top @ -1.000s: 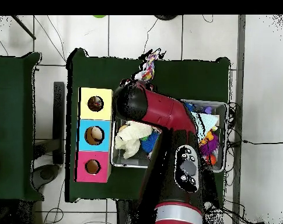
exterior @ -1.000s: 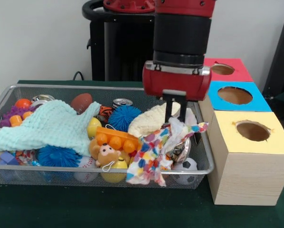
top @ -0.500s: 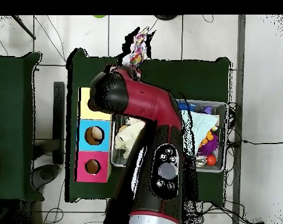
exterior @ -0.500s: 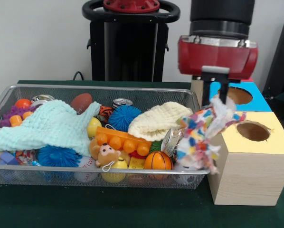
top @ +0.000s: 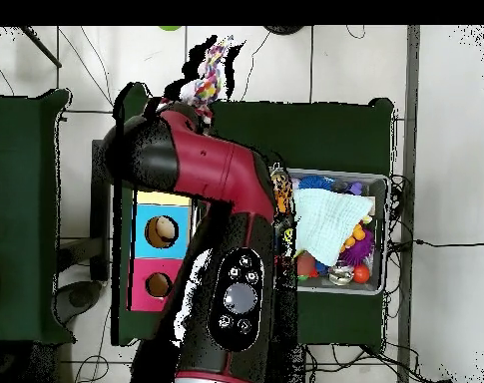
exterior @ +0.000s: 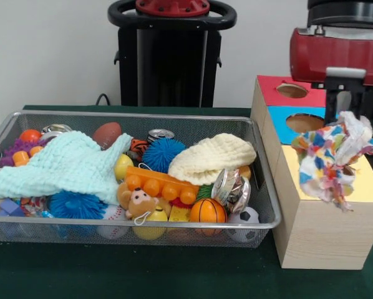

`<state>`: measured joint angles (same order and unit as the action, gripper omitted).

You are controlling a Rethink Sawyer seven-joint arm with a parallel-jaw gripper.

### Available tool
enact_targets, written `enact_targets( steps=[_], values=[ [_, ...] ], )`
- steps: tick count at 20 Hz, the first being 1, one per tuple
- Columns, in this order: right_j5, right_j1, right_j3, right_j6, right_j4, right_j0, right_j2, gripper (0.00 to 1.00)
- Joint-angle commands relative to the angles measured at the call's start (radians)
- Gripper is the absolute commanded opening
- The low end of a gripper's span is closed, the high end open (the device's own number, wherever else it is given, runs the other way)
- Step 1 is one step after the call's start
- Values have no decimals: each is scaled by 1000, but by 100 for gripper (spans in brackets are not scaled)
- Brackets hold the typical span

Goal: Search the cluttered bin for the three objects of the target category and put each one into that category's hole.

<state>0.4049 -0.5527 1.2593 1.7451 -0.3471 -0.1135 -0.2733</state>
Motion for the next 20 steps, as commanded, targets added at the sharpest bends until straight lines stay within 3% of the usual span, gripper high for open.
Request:
enact_targets(
  steps=[1, 6, 12, 20],
  values=[
    [-55, 71, 71, 280, -29, 4, 18, 0],
    [-214, 72, 102, 220, 54, 28, 47, 0],
    [-422, 63, 154, 217, 146, 5, 9, 0],
    [-563, 88, 192, 240, 97, -79, -100, 0]
  ],
)
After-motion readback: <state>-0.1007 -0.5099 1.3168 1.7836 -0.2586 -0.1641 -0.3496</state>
